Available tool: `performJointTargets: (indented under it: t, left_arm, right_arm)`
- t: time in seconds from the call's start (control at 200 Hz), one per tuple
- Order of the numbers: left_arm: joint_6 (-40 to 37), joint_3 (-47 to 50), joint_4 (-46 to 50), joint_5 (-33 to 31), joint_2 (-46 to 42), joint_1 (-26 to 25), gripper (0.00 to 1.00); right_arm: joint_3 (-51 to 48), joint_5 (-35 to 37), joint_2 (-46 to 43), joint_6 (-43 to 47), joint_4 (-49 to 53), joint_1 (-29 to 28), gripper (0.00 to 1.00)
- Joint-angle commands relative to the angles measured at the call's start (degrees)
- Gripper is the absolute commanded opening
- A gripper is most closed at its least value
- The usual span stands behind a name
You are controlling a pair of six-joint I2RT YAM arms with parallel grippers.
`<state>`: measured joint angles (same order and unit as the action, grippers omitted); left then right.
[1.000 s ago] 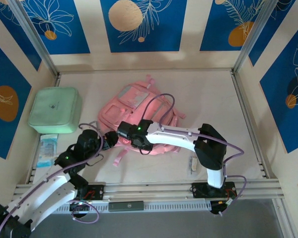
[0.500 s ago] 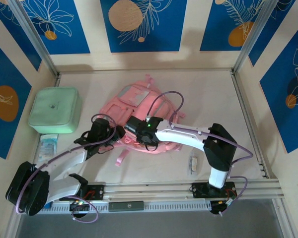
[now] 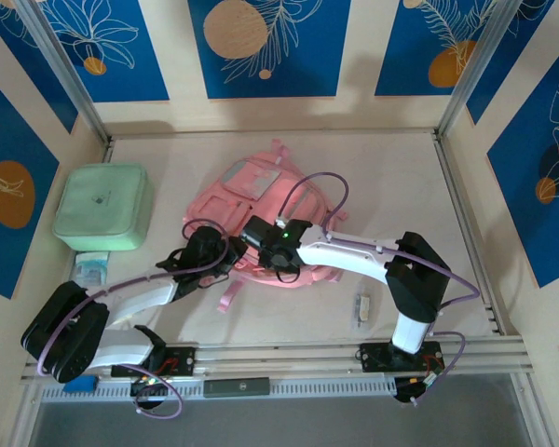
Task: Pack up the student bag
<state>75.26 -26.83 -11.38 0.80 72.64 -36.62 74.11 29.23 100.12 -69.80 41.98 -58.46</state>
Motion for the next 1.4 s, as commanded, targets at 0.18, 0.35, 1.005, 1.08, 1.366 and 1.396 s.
performJointTargets:
  t: [0.18,0.35,1.005,1.08,1.366,1.396]
  left_arm:
    - [5.5,-1.7,-3.1,-3.2,5.3,-1.4,0.28]
    - [6.1,-3.6,-3.3,-3.3,6.0,-2.2,0.13]
    - [13.8,-6.7,-2.2,-4.9,-1.1,-4.8,0.00]
    - [14.2,-7.1,-2.5,-4.6,-1.4,-5.0,0.00]
    - [14.7,-7.2,-3.4,-5.0,-1.4,-5.2,0.00]
    - [14.5,-7.2,-3.3,-5.1,-1.4,-5.2,0.00]
  right_arm:
    - [-1.9,0.7,-3.0,0.8,-2.5,1.3,0.41]
    - [-3.3,-0.3,-4.8,1.7,-3.1,1.3,0.42]
    - [-0.8,-1.5,-5.4,-9.9,-1.8,-3.5,0.39]
    - [-0.9,0.5,-4.8,-12.2,-1.2,-4.2,0.39]
    - [-2.2,1.3,-2.6,-15.8,-4.3,-3.6,0.33]
    - [-2.2,1.4,-2.1,-16.7,-3.9,-3.4,0.32]
